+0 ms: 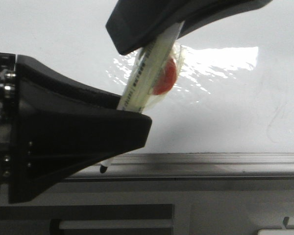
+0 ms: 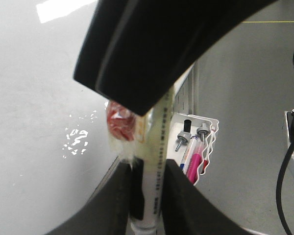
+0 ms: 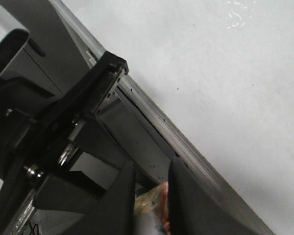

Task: Write number 9 on whiteboard

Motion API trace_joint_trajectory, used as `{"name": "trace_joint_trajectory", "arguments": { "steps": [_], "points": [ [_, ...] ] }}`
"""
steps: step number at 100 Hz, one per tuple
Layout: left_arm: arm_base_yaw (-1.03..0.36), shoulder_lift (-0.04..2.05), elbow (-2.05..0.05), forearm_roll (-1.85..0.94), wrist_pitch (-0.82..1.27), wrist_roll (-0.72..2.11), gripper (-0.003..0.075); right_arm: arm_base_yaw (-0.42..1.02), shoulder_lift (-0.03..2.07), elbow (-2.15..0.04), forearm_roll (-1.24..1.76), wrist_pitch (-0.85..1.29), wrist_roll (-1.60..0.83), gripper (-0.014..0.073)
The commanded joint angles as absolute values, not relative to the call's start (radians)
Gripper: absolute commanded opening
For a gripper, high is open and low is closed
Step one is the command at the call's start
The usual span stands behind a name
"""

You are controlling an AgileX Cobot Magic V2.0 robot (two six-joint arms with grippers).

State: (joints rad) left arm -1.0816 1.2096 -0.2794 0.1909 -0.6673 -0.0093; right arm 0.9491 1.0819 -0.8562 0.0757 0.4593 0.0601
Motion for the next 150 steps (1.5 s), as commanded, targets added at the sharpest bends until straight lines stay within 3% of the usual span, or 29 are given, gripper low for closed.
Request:
{"name": "trace_joint_trajectory", "arguments": {
  "steps": [1, 12, 26, 58, 90, 127, 150],
  "points": [
    [-1.077, 1.188, -0.303, 0.16, -0.743, -0.014, 0.0243, 0.948, 1.068, -0.891, 0.068, 0.401, 0.053, -0.0069],
    [-1.077, 1.161, -0.295, 0.1, -0.718, -0.014, 0.0286, 0.946, 1.068, -0.892, 0.064, 0.407, 0.053, -0.0069],
    [-1.077, 1.038, -0.267, -0.033, -0.623, -0.014, 0.0286, 0.92, 1.057, -0.901, 0.051, 0.425, 0.053, -0.0069],
    [-1.073, 0.716, -0.256, -0.218, -0.422, 0.198, 0.0284, 0.732, 1.021, -1.048, 0.04, 0.446, 0.053, -0.0069],
    [-1.073, 0.721, -0.256, -0.244, -0.438, 0.217, 0.0284, 0.619, 1.145, -1.134, 0.04, 0.455, 0.053, -0.0069],
    [-1.073, 0.721, -0.256, -0.244, -0.462, 0.217, 0.0283, 0.63, 1.298, -1.193, 0.037, 0.355, 0.053, -0.0069],
    [-1.073, 0.721, -0.256, -0.244, -0.462, 0.217, 0.0283, 0.67, 1.289, -1.193, 0.021, 0.54, 0.047, -0.0069]
  ]
}}
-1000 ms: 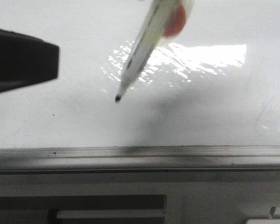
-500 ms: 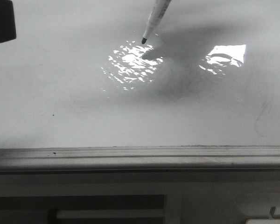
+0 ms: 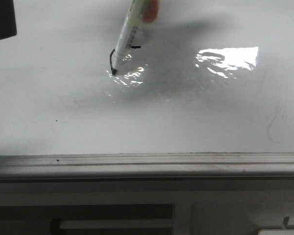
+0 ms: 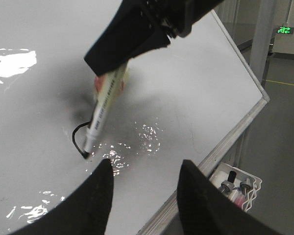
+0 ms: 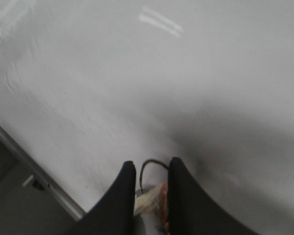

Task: Write number 9 on whiteboard

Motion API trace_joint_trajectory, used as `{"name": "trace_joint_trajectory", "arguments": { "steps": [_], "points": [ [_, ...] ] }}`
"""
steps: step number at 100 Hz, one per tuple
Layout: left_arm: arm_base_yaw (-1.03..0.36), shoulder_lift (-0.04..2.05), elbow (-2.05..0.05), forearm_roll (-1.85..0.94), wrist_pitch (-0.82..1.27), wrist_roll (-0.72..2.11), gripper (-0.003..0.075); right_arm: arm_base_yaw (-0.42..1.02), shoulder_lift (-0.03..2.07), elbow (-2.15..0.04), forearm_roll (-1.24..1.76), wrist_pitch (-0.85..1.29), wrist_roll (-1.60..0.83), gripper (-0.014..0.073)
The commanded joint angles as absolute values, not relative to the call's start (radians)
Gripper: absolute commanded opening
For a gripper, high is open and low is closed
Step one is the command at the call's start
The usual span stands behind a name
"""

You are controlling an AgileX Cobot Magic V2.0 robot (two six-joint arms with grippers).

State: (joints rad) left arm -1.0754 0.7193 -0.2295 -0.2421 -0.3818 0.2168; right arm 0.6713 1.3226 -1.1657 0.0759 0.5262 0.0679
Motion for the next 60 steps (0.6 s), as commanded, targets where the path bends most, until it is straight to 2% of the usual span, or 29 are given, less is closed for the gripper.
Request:
{"name": "trace_joint_trajectory", "arguments": {
  "steps": [1, 32, 49, 60],
  "points": [
    [-1.073, 0.721, -0.256, -0.244, -0.462, 0.217, 0.0283, 0.67, 1.284, -1.193, 0.016, 0.54, 0.047, -0.0069],
    [-1.073, 0.721, -0.256, -0.244, -0.462, 0.217, 0.0283, 0.66, 1.255, -1.243, -0.048, 0.462, 0.047, -0.0069],
    [-1.073, 0.721, -0.256, -0.244, -0.462, 0.217, 0.0283, 0.657, 1.266, -1.228, -0.04, 0.558, 0.061, -0.0069],
    [-1.073, 0.721, -0.256, -0.244, -0.462, 0.217, 0.0283, 0.66, 1.27, -1.142, 0.0, 0.564, 0.061, -0.0069]
  ]
}}
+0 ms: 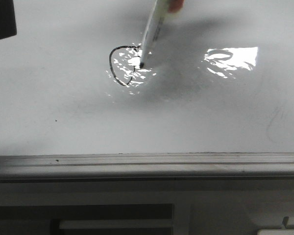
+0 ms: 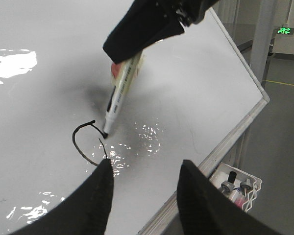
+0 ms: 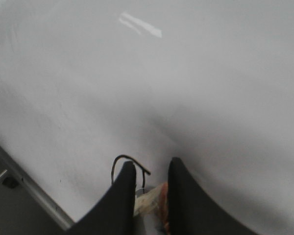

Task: Write number 9 on whiteboard

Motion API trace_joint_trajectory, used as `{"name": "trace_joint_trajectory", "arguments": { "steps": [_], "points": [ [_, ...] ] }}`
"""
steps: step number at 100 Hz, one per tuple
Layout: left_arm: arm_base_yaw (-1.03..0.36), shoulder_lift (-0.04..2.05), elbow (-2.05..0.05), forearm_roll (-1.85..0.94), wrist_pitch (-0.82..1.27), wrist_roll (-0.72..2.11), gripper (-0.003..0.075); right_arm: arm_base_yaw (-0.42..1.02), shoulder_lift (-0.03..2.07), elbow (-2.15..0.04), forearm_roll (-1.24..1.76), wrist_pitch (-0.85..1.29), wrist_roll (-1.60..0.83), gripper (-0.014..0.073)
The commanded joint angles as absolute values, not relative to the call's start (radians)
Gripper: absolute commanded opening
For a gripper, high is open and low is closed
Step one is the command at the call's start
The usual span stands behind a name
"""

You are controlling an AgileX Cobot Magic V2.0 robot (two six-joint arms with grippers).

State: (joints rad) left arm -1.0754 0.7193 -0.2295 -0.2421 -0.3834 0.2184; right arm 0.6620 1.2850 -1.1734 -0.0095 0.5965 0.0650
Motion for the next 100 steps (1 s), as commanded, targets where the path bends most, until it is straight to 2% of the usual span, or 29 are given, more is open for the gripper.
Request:
{"name": "trace_joint_trajectory", "arguments": {
  "steps": [1, 44, 58, 76, 100],
  "points": [
    [-1.073, 0.721, -0.256, -0.244, -0.462, 0.217, 0.0283, 0.66, 1.27, -1.129, 0.012, 0.561, 0.061, -0.0069],
    [-1.075, 0.735, -0.256, -0.206, -0.45, 0.217, 0.0284, 0.737, 1.187, -1.083, 0.093, 0.504, 0.061, -0.0069],
    [-1.075, 0.827, -0.278, -0.103, -0.386, 0.217, 0.0284, 0.793, 1.181, -1.083, 0.12, 0.511, 0.061, -0.0069],
    [-1.075, 0.956, -0.336, -0.09, -0.464, 0.217, 0.0284, 0.854, 1.181, -1.083, 0.139, 0.517, 0.072, -0.0069],
    [-1.075, 1.064, -0.385, -0.008, -0.485, 0.217, 0.0284, 0.859, 1.181, -1.083, 0.154, 0.542, 0.11, -0.0069]
  ]
}}
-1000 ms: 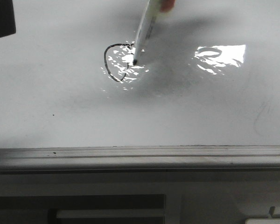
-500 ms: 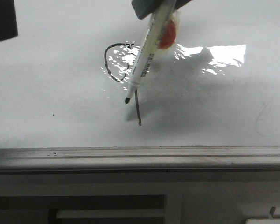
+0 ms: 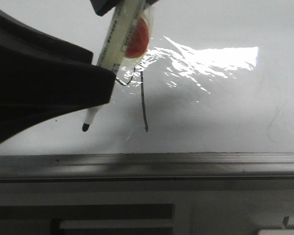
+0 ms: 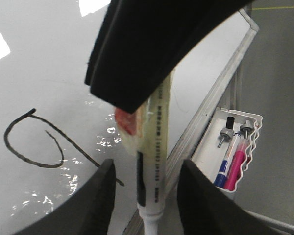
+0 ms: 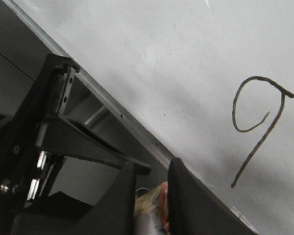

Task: Write number 9 on whiteboard

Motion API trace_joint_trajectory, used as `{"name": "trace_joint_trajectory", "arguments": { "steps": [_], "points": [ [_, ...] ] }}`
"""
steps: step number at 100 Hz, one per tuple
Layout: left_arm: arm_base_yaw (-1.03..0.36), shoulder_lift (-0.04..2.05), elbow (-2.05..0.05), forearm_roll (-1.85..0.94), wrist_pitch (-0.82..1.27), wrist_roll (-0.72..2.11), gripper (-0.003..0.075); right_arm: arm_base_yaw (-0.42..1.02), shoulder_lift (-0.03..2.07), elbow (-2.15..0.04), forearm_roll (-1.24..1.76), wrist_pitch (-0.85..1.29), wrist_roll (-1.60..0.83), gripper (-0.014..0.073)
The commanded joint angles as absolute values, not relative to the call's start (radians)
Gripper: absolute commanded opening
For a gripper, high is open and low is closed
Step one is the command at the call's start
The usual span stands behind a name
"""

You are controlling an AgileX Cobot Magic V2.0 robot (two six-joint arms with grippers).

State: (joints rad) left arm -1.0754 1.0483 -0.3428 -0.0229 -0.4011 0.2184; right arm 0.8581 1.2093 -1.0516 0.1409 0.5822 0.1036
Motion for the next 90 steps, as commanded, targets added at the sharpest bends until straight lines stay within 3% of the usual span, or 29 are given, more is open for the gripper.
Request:
{"name": "trace_joint_trajectory", "arguments": {
  "steps": [1, 26, 52, 72, 82, 90],
  "points": [
    [-1.075, 1.067, -0.387, -0.008, -0.488, 0.217, 0.0284, 0.859, 1.181, -1.083, 0.154, 0.544, 0.11, -0.0069],
    [-1.075, 1.076, -0.39, -0.008, -0.522, 0.215, 0.0266, 0.859, 1.181, -1.083, 0.154, 0.555, 0.11, -0.0069],
    [-1.075, 1.076, -0.39, -0.008, -0.522, 0.215, -0.0019, 0.859, 1.181, -1.083, 0.154, 0.555, 0.11, -0.0069],
    [-1.075, 1.076, -0.39, -0.008, -0.522, 0.215, -0.002, 0.859, 1.181, -1.083, 0.154, 0.555, 0.11, -0.0062],
    [-1.075, 1.076, -0.39, -0.01, -0.522, 0.215, -0.002, 0.859, 1.181, -1.083, 0.154, 0.56, 0.108, 0.0031],
    [-1.075, 1.076, -0.39, -0.012, -0.522, 0.191, -0.002, 0.859, 1.181, -1.083, 0.154, 0.56, 0.108, 0.0189]
  ]
}}
